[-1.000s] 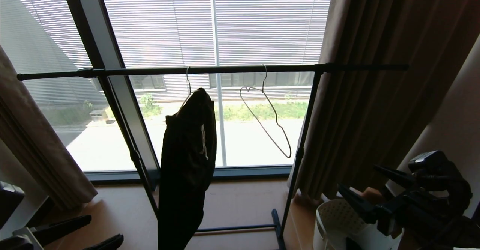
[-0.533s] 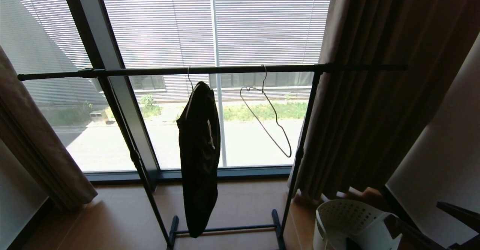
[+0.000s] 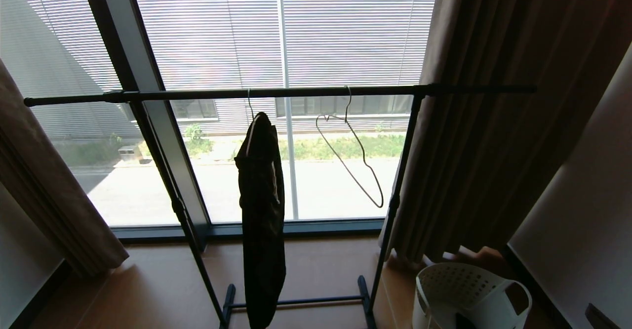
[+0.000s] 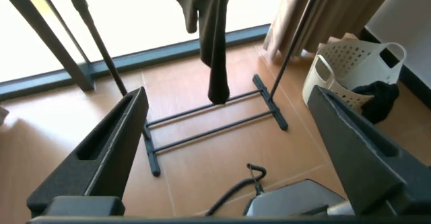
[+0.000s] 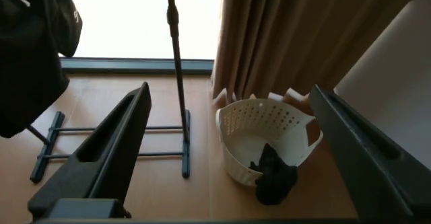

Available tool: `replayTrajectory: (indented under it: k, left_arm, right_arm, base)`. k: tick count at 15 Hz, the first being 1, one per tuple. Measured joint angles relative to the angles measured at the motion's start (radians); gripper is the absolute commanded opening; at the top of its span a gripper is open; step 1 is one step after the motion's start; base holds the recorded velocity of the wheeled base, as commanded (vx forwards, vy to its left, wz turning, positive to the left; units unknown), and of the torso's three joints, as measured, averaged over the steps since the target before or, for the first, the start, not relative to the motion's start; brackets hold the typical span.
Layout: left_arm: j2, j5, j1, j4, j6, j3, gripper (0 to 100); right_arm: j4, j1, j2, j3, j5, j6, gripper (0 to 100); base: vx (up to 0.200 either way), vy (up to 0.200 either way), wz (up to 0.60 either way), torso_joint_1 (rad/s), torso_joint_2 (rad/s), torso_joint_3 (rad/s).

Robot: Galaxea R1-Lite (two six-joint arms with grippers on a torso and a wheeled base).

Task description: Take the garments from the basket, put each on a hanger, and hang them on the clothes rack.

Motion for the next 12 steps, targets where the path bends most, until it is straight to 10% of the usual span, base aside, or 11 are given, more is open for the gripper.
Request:
replayTrajectory:
  k: [7,10,12]
  left_arm:
    - [-0.109,0.046,0.010,0.007,0.006,0.000,100]
    - [-0.177,0.058,-0.005,0.007,0.006,0.000,100]
    - [-0.215,0.047,-0.006,0.008,0.008,0.000,100]
  right_arm:
    - [0.217,-0.260,-0.392,0.005,0.024,-0.108,100]
    - [0.245,-0.209,-0.458,0.005,0.270,-0.088,100]
    - [0.259,-0.208,-0.481,0.006,0.305,-0.085,100]
  base:
    - [0.000,0.000,0.00,0.000,0.00,0.000]
    - [0.000,0.000,0.00,0.000,0.00,0.000]
    - [0.000,0.000,0.00,0.000,0.00,0.000]
